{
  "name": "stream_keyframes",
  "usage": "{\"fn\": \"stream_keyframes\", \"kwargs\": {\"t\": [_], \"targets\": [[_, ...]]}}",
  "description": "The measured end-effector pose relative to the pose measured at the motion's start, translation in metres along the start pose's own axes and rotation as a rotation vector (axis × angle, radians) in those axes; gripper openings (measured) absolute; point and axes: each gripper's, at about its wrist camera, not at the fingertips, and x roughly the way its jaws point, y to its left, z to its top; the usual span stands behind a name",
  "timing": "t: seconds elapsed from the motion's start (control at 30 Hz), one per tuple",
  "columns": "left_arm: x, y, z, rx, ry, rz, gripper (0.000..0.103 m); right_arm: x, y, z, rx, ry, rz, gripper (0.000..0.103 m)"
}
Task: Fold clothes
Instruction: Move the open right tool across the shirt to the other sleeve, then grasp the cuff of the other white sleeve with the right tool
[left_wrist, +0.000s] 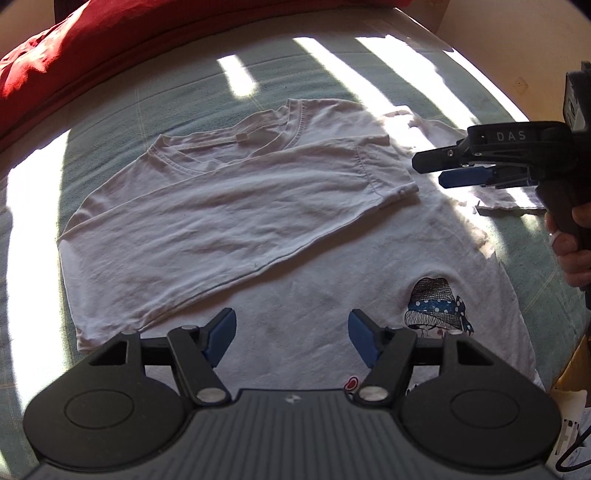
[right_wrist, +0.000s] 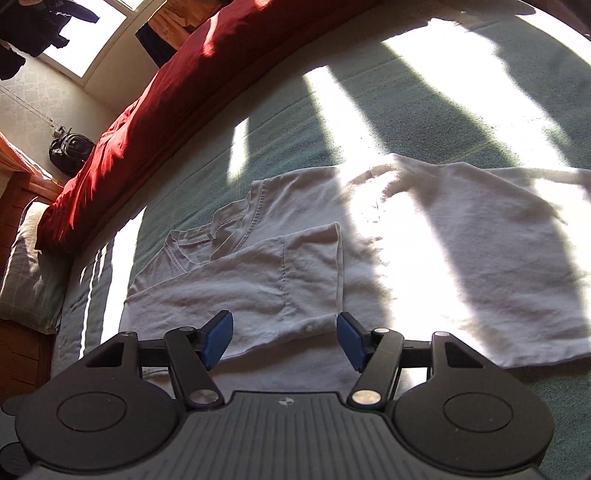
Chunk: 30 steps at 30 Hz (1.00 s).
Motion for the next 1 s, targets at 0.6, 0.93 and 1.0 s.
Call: {"fn": "stream_keyframes", "kwargs": {"t": [0.6, 0.93, 1.0], "targets": [[0.034, -0.122, 0.043, 0.210, -0.014, -0.089, 0.072, -0.139, -0.193, -0.030, 0.393, -0.261, -0.198, 0.061], [0.058, -0.193, 0.062, 0.335, 0.007, -0.158, 0.072, -0.192, -0.310, -0.064, 0.713, -0.470, -0.192, 0.061], [0.063, -0.201, 0.066, 0.351, 0.013, -0.170, 0.072, -0.193, -0.327, -0.068, 0.756, -0.499, -0.177, 0.061]]}}
